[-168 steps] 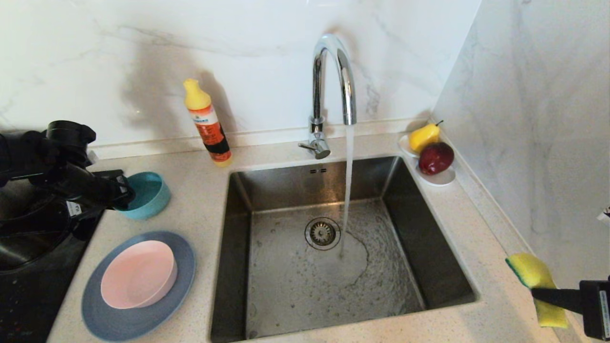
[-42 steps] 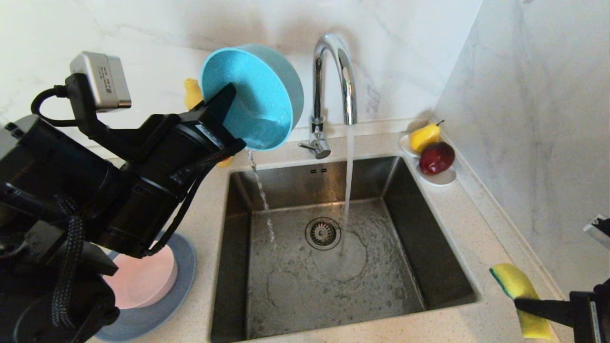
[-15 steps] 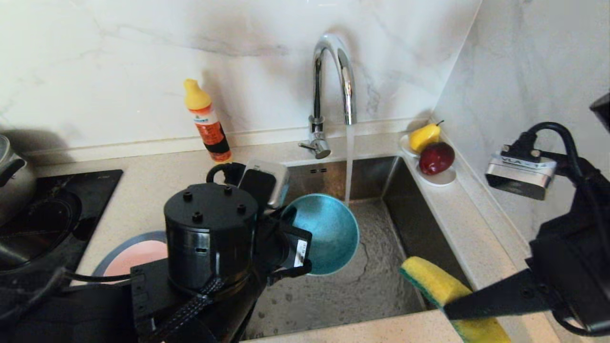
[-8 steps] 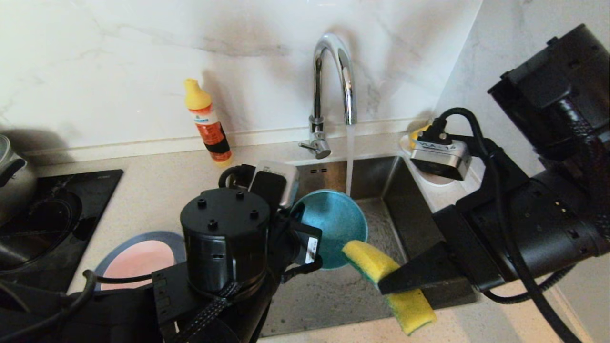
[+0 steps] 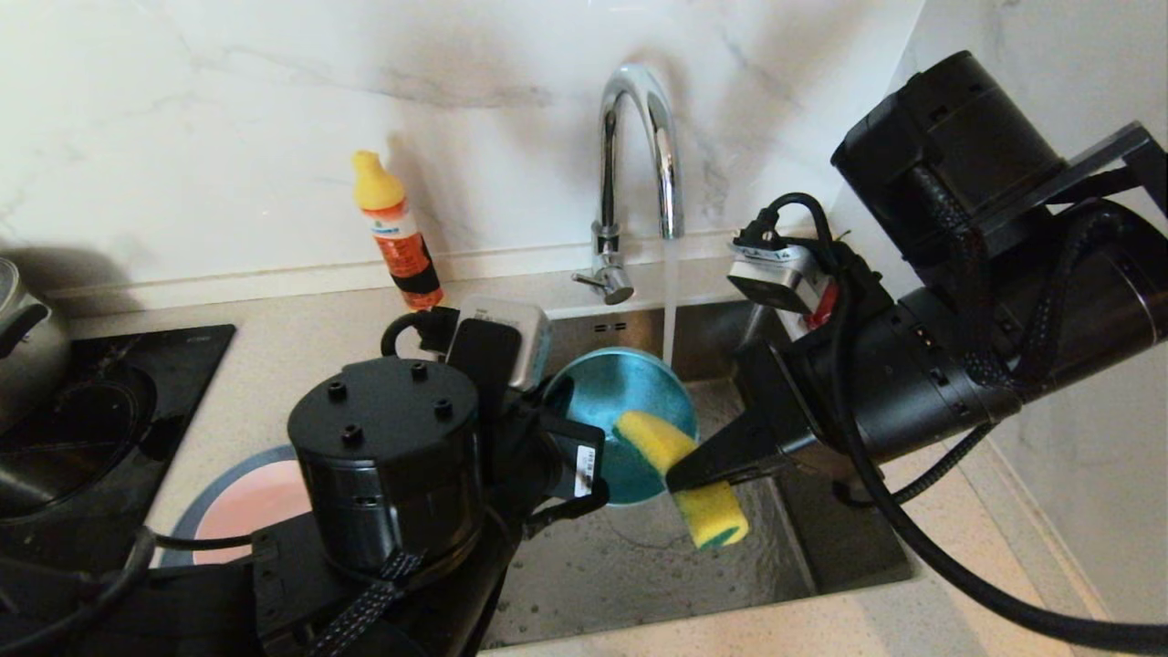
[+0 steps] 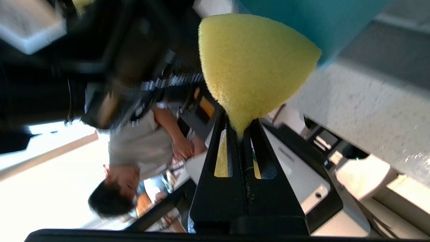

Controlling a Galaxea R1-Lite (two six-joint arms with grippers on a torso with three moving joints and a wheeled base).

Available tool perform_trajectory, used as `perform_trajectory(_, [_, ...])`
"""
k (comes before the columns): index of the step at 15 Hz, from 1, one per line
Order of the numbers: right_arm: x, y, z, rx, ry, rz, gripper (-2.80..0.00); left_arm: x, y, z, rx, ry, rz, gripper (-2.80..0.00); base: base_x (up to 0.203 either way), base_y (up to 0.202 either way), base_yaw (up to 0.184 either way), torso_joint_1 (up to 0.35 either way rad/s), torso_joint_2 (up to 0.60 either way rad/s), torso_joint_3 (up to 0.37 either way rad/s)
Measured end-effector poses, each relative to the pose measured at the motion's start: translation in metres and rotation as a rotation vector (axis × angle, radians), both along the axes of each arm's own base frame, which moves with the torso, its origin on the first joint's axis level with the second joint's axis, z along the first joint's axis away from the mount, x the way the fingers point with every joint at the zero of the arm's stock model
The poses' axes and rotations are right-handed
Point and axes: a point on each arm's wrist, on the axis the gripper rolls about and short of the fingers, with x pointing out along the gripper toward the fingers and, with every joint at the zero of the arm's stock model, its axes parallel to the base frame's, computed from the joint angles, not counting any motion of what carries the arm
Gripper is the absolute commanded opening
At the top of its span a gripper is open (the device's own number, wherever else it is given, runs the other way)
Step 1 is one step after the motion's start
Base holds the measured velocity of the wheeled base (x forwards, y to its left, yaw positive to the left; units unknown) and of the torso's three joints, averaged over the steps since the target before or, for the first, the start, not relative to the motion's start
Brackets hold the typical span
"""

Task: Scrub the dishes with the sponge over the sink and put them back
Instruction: Wipe the bowl

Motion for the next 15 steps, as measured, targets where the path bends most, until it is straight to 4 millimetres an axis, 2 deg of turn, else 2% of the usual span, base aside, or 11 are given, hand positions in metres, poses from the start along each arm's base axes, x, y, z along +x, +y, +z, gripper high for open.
perform_trajectory(5, [0.018, -0.001, 0.005, 0.023, -0.002, -0.059, -2.8, -0.006, 0.007, 0.002, -0.002, -0.002, -0.007, -2.8, 0.0, 0.0, 0.0, 0.0, 0.0, 0.0])
perform_trajectory(12, [0.04, -0.003, 0.011, 0.046, -0.017, -0.133, -2.8, -0.015, 0.004, -0.001, -0.012, -0.015, -0.038, -2.8, 0.0, 0.0, 0.0, 0.0, 0.0, 0.0])
perform_trajectory(15, [0.043, -0.007, 0.015, 0.058, -0.029, -0.15, -2.8, -0.016, 0.005, -0.002, -0.009, -0.011, -0.039, -2.8, 0.0, 0.0, 0.0, 0.0, 0.0, 0.0])
